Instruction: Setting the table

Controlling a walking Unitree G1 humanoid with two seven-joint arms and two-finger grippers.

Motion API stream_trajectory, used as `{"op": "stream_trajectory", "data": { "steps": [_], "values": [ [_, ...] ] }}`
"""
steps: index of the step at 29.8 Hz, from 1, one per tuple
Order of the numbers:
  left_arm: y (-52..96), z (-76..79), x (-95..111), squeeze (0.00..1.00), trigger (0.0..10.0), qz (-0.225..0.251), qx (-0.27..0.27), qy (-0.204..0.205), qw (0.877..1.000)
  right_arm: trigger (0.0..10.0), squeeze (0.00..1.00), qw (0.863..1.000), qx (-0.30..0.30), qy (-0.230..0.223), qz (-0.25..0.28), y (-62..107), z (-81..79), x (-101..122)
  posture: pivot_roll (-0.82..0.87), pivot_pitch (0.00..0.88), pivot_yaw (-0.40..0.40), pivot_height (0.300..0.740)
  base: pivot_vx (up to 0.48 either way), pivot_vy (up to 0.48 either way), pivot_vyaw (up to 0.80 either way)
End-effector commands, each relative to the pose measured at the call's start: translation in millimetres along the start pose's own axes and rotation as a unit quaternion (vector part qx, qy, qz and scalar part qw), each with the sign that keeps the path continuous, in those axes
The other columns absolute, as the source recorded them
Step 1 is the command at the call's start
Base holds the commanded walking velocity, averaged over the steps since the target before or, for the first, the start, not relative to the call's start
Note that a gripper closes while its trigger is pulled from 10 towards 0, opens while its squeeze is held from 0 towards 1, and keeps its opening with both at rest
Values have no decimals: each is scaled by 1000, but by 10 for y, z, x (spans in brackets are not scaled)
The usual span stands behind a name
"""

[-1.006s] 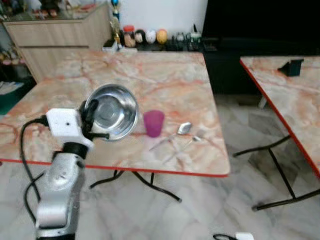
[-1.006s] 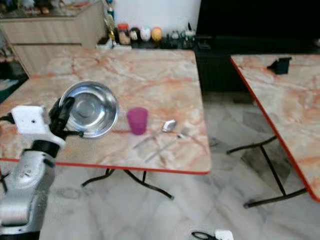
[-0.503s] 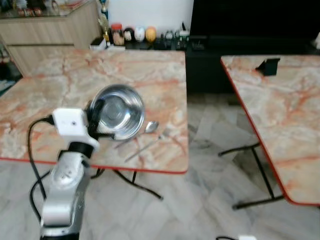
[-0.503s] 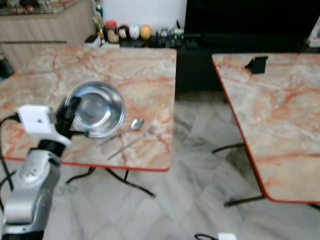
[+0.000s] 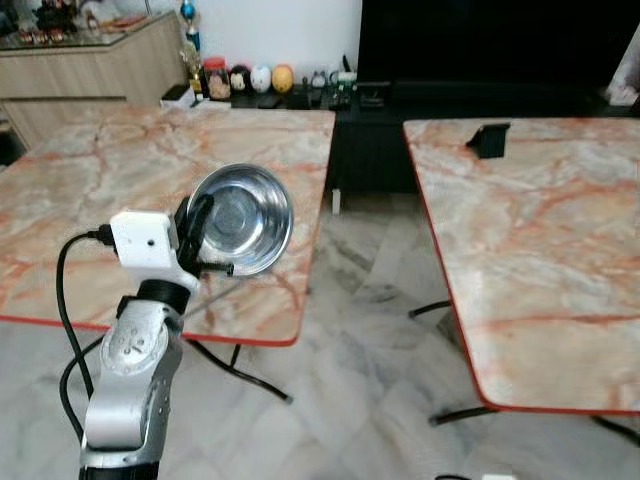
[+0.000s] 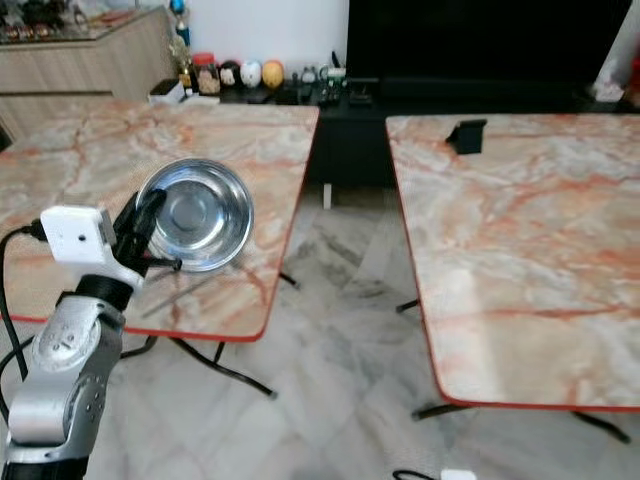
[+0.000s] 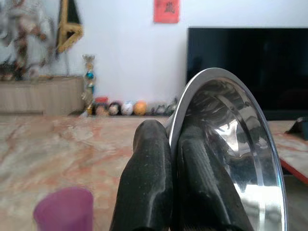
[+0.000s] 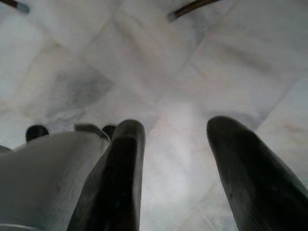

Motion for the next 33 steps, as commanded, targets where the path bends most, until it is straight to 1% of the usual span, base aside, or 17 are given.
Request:
{"op": "stream_trajectory", "data": {
  "steps": [1, 33],
  "values": [
    [-16, -11, 40, 0, 10000, 9, 0, -3, 1000, 10000, 0, 1000, 3, -1, 1, -5, -32, 6, -29, 0, 10, 732, 0, -352, 0],
    [-75, -11, 50, 0, 10000, 14, 8, 1, 1000, 10000, 0, 1000, -2, -6, 6, -12, -26, 41, -33, 0, 7, 732, 0, -353, 0]
  ]
}}
Point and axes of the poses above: a point about 5 cm out from each wrist's last joint towards the gripper, its own y axis pointing back from the gripper into the wrist, its own x axis along the axis of the wrist's last joint, z = x × y, the point moved 1 cm from there along -y, pointing out of the wrist towards the gripper, and after that the axes turned 2 degrees about -y, right-handed, at the moved point
